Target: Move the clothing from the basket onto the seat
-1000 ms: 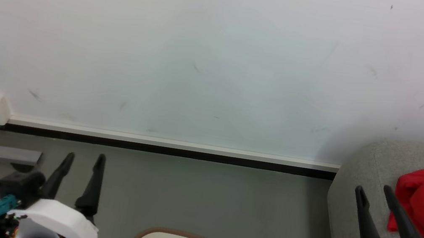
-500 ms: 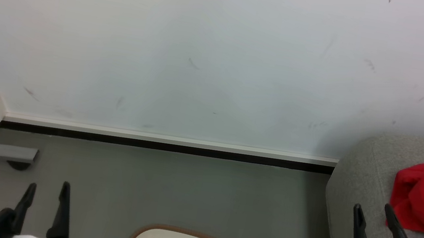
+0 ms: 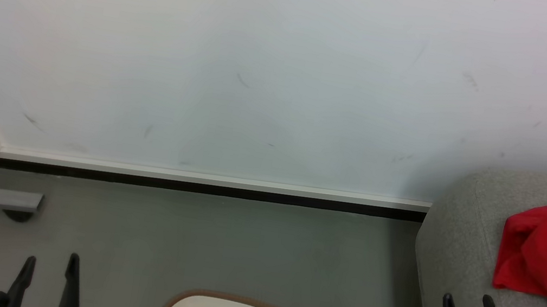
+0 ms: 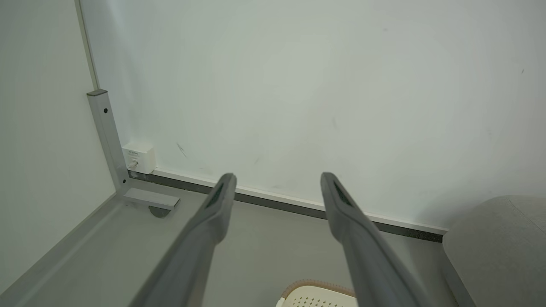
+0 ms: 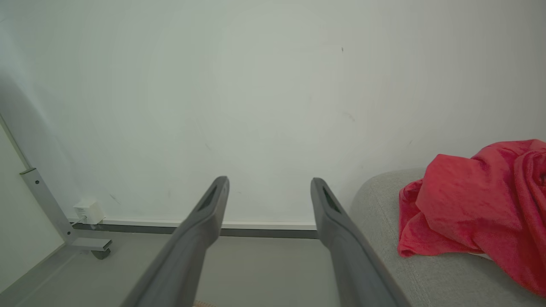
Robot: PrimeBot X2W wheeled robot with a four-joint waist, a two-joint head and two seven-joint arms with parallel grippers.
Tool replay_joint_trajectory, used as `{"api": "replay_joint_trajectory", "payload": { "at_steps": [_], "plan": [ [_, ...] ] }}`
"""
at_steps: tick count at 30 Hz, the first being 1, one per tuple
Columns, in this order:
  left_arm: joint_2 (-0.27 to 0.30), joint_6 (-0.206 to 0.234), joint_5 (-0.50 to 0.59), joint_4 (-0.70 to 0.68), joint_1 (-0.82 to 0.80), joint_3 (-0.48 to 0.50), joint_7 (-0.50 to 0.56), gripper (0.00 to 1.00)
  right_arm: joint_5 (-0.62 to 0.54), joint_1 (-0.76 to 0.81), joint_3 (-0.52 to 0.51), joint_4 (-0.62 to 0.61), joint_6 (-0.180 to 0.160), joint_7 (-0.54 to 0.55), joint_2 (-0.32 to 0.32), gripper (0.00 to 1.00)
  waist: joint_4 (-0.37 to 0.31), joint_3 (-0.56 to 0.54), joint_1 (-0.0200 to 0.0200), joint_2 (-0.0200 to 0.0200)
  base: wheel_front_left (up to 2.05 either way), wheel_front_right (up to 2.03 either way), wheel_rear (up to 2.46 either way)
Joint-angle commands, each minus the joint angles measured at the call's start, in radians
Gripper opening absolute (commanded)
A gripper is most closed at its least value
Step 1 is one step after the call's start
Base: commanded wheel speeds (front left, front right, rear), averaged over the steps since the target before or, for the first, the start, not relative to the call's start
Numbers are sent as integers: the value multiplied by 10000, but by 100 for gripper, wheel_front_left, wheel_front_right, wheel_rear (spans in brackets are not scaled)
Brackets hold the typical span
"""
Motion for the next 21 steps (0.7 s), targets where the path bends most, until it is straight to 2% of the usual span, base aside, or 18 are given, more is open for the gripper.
{"api": "replay_joint_trajectory", "payload": {
  "at_steps": [1,8,16,17,21],
  "plan": [
    [-54,-94,246,53,1,128,-3,100,-99,-18,39,69,-24,-29,3,100,-21,7,0,0,0,0,0],
    [-301,-454,826,244,-185,465,-3,100,-110,-201,157,208,-24,-30,-58,100,-118,11,0,0,0,0,0],
    [-541,-806,1022,486,-300,770,-3,100,-54,-294,247,290,-24,-30,-62,100,-159,5,0,0,0,0,0],
    [-541,-807,989,473,-203,751,1,0,-38,-207,241,247,0,0,-14,0,-161,5,0,0,0,0,0],
    [-612,-831,959,734,-95,719,28,0,-4,-53,248,448,0,27,19,0,-162,6,0,0,0,0,0]
  ]
}}
